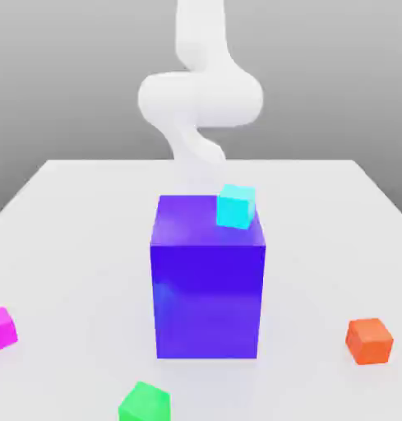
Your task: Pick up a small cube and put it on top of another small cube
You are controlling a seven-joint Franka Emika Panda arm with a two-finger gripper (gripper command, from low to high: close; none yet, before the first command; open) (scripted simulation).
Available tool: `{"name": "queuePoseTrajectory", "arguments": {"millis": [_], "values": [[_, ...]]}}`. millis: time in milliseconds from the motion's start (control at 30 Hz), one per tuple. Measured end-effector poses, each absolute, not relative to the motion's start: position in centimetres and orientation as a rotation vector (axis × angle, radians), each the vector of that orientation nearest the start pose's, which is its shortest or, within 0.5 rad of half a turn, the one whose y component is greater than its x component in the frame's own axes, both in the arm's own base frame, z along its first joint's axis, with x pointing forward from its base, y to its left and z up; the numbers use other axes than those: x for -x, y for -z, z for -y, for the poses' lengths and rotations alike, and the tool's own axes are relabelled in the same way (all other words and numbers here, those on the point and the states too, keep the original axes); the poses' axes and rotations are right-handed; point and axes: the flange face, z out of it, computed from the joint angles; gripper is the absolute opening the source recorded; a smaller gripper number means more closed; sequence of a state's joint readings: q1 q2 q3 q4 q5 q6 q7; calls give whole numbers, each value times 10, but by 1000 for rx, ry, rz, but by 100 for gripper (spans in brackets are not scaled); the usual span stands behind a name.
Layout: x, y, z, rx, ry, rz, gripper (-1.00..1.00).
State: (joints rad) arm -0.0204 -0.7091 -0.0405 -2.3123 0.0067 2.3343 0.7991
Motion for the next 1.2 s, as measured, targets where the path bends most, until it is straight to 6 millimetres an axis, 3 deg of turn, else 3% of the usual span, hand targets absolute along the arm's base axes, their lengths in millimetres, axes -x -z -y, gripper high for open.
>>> {"name": "queuePoseTrajectory", "arguments": {"millis": [200,333,433,533,667,900,1033,1067,1200], "values": [[-437,-577,105,2436,729,-1376,0],[-454,-505,159,2409,594,-1547,0],[-455,-450,198,2379,492,-1678,0],[-447,-393,236,2341,391,-1809,0],[-414,-319,292,2255,258,-2016,0],[-346,-199,344,2147,25,-2279,0],[-338,-145,349,2136,3,-2306,0],[-337,-134,349,2135,1,-2307,-100],[-337,-134,349,2135,0,-2307,-100]]}}
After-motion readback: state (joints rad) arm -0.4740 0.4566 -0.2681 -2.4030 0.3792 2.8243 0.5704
